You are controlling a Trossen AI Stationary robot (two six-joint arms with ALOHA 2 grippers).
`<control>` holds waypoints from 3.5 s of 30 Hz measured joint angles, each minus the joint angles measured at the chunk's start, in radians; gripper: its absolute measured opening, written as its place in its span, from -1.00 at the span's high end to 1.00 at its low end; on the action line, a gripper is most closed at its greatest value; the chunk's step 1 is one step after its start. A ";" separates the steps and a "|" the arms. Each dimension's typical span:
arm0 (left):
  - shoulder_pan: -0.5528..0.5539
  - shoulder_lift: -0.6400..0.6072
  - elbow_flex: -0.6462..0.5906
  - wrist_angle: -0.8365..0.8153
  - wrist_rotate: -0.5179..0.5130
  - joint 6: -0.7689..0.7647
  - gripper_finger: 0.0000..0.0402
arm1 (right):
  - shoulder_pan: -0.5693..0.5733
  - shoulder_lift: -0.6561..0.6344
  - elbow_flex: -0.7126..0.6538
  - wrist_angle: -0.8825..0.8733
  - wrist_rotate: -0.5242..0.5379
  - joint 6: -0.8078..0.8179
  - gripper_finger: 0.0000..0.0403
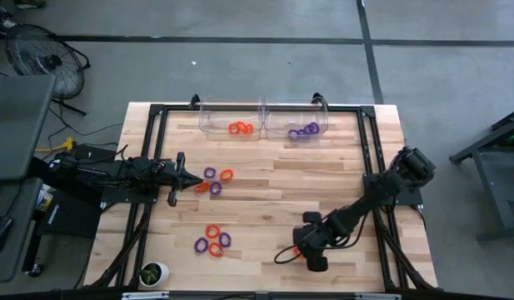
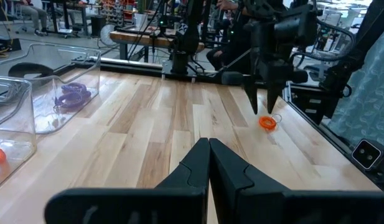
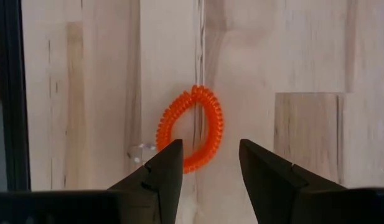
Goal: Sort spring keychains
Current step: Put the orange spring keychain into the left transparent bin
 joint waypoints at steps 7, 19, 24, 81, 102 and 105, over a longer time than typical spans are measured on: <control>0.000 0.000 0.000 0.000 0.000 0.000 1.00 | 0.000 0.036 0.001 0.032 0.005 0.001 0.25; 0.000 0.000 0.000 0.000 0.000 0.000 1.00 | -0.003 0.087 0.005 0.035 0.053 0.062 0.25; 0.000 0.000 0.000 0.000 0.000 0.000 1.00 | -0.003 0.097 0.006 0.036 0.064 0.112 0.25; 0.000 0.000 0.000 0.000 0.000 0.000 1.00 | -0.108 0.109 0.130 -0.012 0.238 -0.061 1.00; 0.000 0.000 0.000 0.000 0.000 0.000 1.00 | -0.454 0.104 0.418 -0.045 0.217 -0.423 1.00; 0.000 0.000 0.000 0.000 0.000 0.000 1.00 | -0.519 0.104 0.466 -0.055 0.198 -0.465 1.00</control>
